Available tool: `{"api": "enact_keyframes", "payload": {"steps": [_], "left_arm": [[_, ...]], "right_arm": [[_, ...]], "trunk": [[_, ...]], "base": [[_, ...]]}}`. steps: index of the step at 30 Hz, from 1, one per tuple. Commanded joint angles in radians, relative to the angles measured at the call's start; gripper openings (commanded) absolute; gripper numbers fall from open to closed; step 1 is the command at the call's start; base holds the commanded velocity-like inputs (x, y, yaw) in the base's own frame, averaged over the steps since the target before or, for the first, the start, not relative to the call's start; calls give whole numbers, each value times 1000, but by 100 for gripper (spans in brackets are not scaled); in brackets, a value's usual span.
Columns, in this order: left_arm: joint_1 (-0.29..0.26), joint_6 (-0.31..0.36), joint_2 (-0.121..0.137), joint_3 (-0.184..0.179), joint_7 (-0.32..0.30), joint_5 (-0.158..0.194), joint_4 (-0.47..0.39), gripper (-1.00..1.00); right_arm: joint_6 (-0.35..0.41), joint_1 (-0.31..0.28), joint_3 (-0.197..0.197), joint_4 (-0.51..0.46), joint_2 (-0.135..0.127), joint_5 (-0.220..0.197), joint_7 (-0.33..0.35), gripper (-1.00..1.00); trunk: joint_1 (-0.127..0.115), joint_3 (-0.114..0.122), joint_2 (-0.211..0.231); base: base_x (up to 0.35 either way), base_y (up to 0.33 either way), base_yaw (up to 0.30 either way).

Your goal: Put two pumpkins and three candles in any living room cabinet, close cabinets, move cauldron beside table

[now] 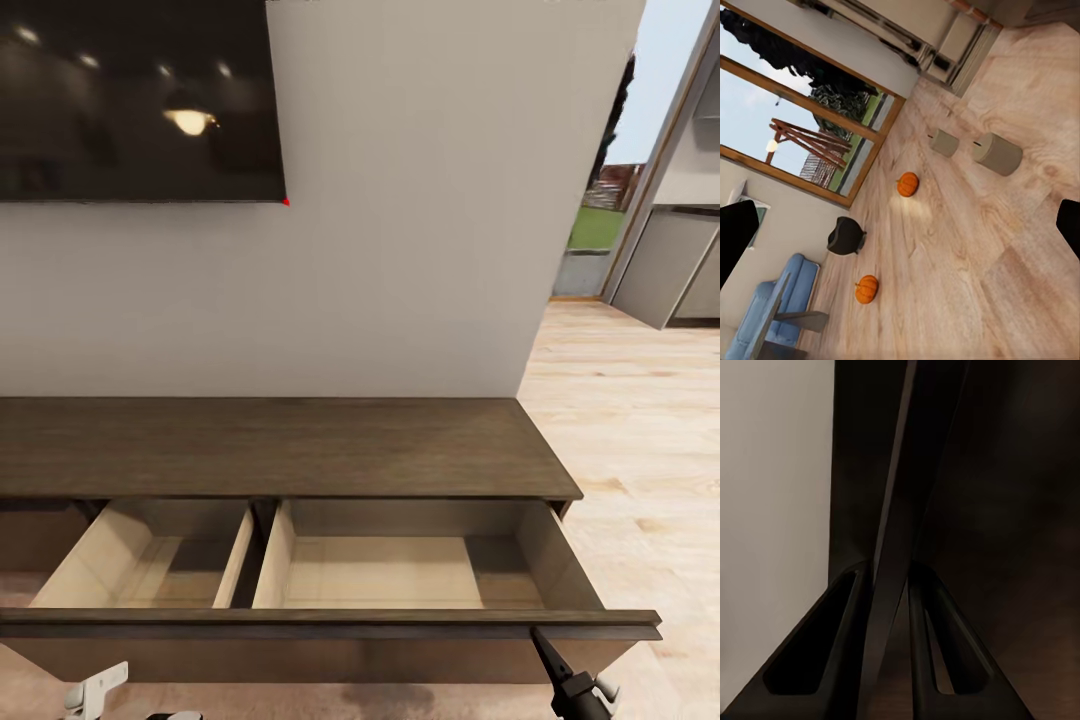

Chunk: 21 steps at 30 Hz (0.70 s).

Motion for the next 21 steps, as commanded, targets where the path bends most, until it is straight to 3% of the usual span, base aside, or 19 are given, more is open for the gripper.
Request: {"api": "enact_keyframes", "payload": {"steps": [1, 21], "left_arm": [[0, 11, 0, 0, 3, -1, -1, 100], [0, 11, 0, 0, 3, -1, -1, 100]], "right_arm": [[12, 1, 12, 2, 0, -5, -22, -100], [11, 1, 12, 2, 0, -5, -22, -100]], "trunk": [[0, -1, 0], [0, -1, 0]], "base": [[-54, 0, 0], [-32, 0, 0]]}}
